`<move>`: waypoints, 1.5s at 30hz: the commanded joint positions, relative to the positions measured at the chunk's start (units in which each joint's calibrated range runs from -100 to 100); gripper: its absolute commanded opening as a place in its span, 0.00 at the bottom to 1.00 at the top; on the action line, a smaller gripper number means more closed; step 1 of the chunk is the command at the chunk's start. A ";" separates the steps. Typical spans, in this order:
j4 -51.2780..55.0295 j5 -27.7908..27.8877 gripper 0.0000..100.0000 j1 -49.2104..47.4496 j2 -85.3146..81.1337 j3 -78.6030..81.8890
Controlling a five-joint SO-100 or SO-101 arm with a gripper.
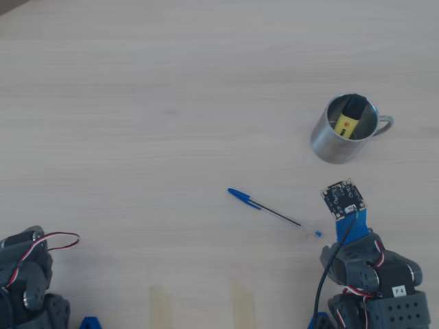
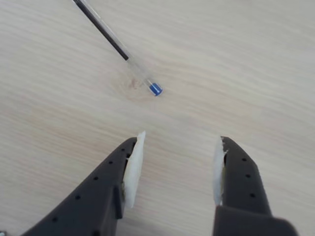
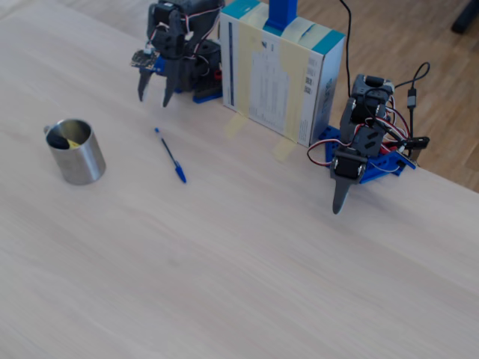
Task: Grab the blue pen and put it in the silver cup.
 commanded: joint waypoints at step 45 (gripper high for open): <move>-0.32 18.97 0.29 -6.49 55.37 -48.76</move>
